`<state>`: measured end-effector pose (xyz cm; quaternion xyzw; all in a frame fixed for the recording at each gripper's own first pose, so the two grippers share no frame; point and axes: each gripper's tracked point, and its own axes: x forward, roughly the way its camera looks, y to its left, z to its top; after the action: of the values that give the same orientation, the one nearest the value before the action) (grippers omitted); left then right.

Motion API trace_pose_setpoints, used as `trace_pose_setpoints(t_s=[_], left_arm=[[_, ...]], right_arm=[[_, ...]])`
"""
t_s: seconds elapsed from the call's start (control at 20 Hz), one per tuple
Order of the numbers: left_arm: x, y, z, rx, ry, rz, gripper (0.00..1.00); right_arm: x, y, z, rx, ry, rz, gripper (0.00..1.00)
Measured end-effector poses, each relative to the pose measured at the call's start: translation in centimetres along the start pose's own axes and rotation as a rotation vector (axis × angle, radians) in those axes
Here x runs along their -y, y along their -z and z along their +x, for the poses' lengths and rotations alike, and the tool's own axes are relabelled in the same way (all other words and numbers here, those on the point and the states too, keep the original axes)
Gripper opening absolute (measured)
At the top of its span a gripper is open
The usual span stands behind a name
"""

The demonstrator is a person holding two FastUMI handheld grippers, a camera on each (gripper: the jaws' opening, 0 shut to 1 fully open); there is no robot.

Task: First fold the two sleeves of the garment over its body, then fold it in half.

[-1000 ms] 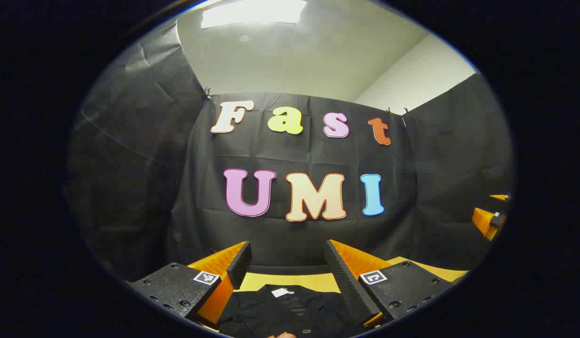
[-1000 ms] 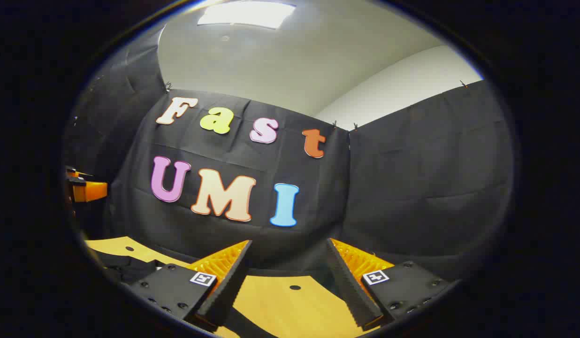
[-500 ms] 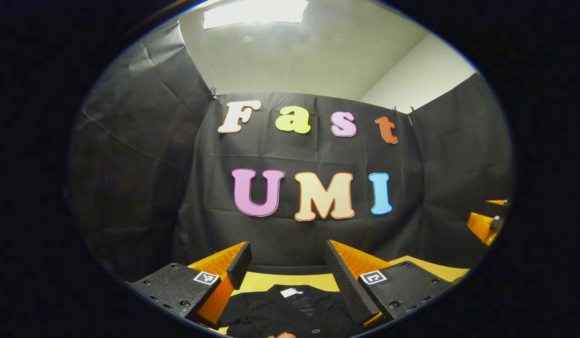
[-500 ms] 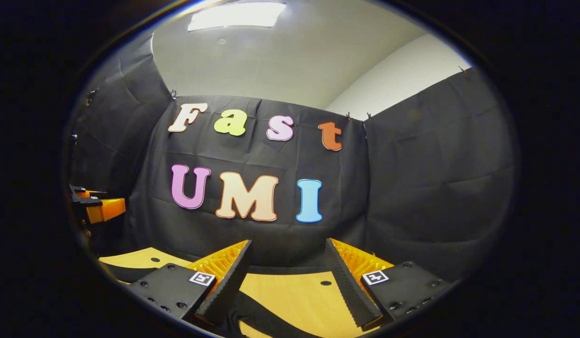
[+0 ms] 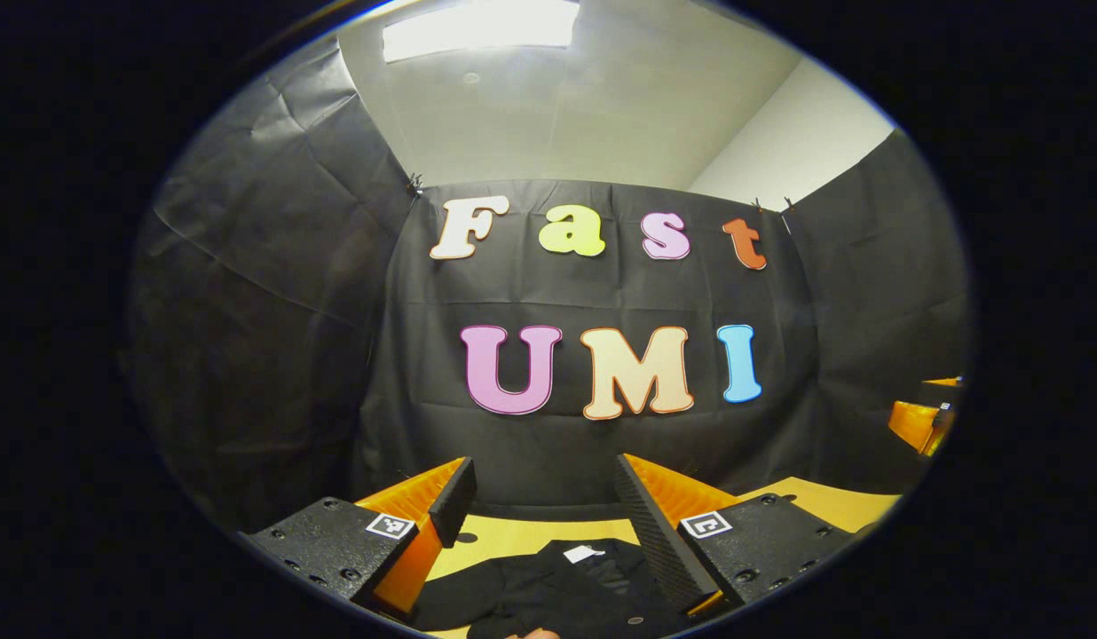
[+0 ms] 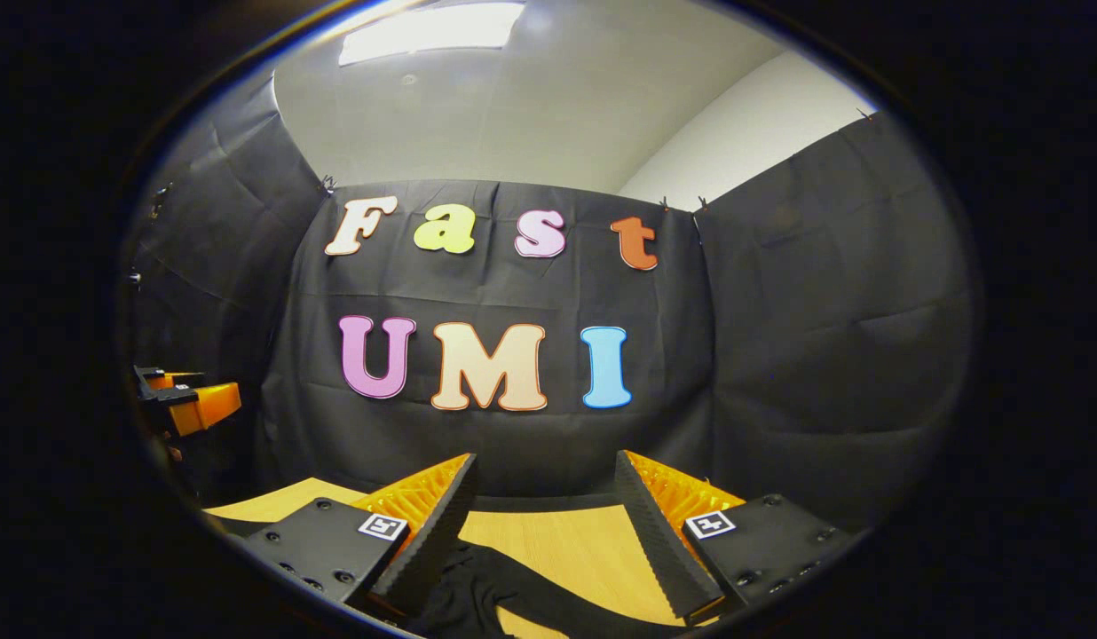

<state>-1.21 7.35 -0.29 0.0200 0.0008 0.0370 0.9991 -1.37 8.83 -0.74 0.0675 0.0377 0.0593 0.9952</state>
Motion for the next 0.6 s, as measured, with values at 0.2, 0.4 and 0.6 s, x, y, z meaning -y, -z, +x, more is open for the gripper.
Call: trace_pose_setpoints(t_s=[0.2,0.4,0.6], left_arm=[[-1.2,1.9,-0.3,-0.035,0.020,-0.015,0.93],[-3.2,3.7,-0.9,-0.088,-0.024,-0.007,0.92],[-3.1,3.0,-0.5,-0.083,-0.073,-0.001,0.92]], right_arm=[[-1.3,2.1,-0.3,-0.057,0.001,-0.019,0.98],[-1.7,4.2,-0.4,-0.103,-0.024,-0.062,0.98],[0.5,6.7,0.6,-0.136,-0.030,-0.090,0.99]])
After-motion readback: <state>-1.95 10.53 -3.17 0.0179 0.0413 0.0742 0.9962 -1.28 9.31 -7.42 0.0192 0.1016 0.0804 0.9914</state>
